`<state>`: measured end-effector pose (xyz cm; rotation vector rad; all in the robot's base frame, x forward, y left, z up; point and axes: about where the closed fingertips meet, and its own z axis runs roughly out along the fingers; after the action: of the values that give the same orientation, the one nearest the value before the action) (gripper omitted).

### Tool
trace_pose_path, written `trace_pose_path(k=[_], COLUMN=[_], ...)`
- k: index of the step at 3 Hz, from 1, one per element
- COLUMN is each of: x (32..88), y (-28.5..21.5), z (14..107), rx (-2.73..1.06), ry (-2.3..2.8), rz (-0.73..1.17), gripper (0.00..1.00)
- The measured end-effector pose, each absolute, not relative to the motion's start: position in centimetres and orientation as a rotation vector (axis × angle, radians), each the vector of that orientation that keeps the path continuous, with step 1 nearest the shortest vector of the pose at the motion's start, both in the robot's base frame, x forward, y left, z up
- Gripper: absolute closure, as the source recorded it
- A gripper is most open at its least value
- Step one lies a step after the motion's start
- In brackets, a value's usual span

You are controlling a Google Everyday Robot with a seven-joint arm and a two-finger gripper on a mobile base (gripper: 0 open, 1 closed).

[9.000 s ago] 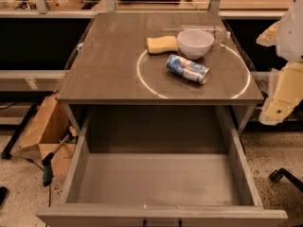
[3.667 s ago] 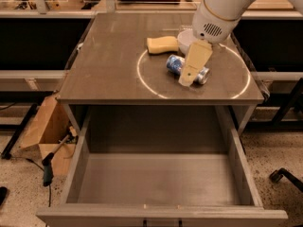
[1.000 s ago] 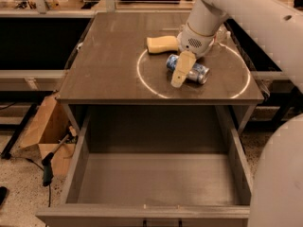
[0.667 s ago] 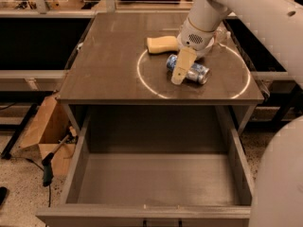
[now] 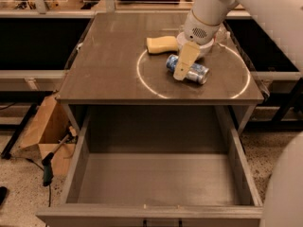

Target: Place redbull can into top drawer

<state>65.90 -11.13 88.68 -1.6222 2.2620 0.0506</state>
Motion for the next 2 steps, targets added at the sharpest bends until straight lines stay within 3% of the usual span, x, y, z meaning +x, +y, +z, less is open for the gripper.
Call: trace_pose_path(k=[2], x=[63.3], y=[-12.6], z=[87.9], rx=[-1.597], ry=[2.301], rz=[0.083], gripper=[0.00])
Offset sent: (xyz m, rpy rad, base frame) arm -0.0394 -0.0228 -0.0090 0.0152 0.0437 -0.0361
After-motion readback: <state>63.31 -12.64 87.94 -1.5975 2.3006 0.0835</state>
